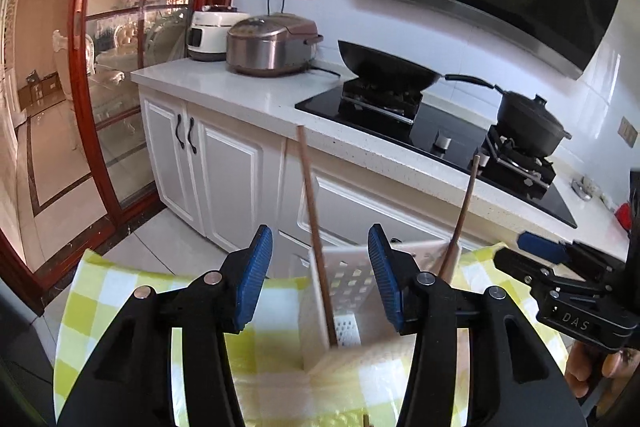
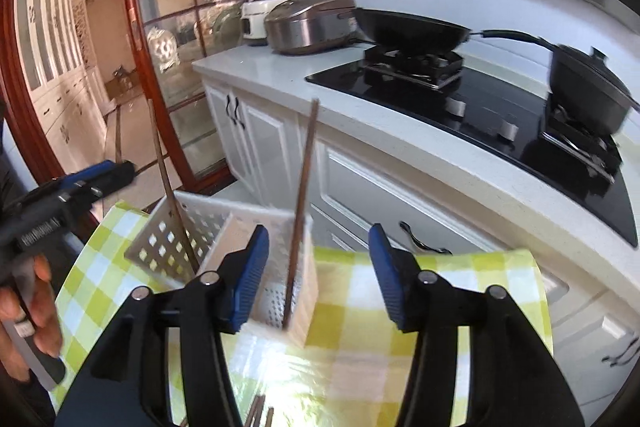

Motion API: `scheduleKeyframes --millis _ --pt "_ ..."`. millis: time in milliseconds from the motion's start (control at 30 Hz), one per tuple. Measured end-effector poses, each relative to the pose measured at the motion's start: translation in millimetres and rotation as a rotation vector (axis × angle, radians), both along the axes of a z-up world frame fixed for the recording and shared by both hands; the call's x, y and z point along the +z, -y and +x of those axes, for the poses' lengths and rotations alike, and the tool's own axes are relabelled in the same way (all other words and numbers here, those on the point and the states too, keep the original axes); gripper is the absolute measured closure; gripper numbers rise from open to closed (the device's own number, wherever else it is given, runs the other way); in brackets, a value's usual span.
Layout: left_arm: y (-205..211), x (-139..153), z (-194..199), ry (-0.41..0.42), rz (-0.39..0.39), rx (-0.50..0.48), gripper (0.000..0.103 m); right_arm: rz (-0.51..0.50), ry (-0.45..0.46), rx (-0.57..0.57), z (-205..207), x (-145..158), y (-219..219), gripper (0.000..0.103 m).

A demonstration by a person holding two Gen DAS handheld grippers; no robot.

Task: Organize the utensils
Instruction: 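Move both open tools back over the remaining chopsticks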

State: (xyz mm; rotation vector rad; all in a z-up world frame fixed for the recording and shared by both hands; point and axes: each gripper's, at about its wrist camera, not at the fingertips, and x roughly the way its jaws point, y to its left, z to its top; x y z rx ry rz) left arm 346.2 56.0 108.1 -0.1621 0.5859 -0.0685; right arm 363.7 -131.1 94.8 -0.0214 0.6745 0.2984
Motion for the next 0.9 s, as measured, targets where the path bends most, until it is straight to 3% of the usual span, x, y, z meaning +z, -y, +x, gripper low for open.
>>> scheduleKeyframes --millis 100,200,333,467,633,900 --pt "-4 -8 -28 -0.007 -0.001 -0.007 0.057 0.043 0.002 -0.016 -28 -16 19 0.04" --pt "-5 -29 -60 -0.05 -0.014 -0.023 0.057 0.101 -0.051 -0.046 -60 -48 36 0.037" --pt "2 -79 -106 -0.139 -0.042 -0.075 0.058 0.105 -0.107 -0.046 -96 -91 41 0.036" --pt "21 -124 -134 -0.221 -0.064 -0.139 0.07 0.11 -0.149 -0.039 -120 -127 44 0.036" --pt "46 -153 -131 -0.3 -0.024 -0.214 0.081 0.11 -0.164 -0.025 -125 -137 43 0.035" --pt "57 -170 -128 -0.34 -0.01 -0.272 0.081 0.058 -0.201 0.006 -127 -145 34 0.034"
